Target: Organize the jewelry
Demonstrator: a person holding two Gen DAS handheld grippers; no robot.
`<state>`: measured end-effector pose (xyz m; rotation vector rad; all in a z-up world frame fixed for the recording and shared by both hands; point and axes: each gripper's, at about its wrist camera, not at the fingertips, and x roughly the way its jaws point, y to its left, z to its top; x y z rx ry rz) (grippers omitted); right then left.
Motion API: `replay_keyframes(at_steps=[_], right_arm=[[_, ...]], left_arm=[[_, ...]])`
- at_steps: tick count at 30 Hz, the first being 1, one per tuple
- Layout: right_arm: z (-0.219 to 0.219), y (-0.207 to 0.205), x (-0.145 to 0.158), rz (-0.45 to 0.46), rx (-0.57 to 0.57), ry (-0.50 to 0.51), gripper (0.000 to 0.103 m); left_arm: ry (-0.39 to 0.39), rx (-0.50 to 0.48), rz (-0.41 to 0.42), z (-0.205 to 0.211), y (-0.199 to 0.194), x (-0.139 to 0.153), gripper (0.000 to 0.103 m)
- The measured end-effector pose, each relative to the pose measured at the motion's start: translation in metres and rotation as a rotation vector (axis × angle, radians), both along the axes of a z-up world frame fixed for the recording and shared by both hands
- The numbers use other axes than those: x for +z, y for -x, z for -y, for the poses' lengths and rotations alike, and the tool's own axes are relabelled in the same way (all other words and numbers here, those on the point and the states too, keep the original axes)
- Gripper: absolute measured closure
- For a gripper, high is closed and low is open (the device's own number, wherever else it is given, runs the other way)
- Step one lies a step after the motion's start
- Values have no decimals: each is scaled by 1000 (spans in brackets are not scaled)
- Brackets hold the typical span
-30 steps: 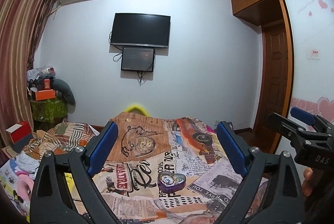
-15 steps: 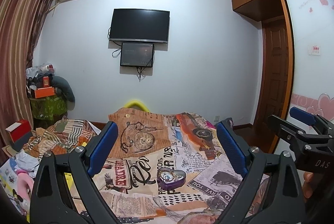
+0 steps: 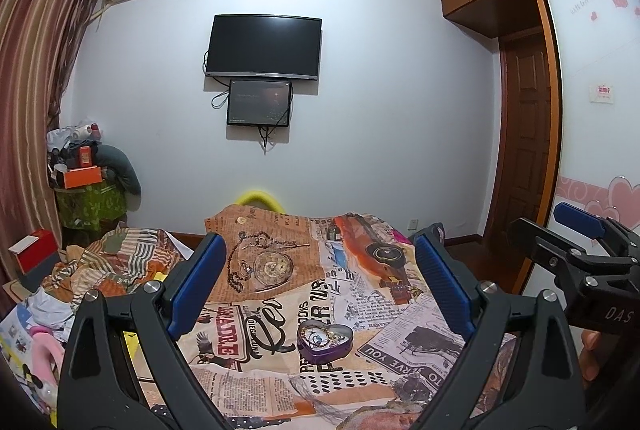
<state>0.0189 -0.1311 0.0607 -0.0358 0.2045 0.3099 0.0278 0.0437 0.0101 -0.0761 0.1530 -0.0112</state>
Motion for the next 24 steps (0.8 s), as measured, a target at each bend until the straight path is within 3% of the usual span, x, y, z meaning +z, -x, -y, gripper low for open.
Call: replay_keyframes(at_steps=[24], right_arm=[[2, -1, 2, -11, -5, -4, 0]], left_arm=[[19, -51, -18, 2, -4, -2, 7]])
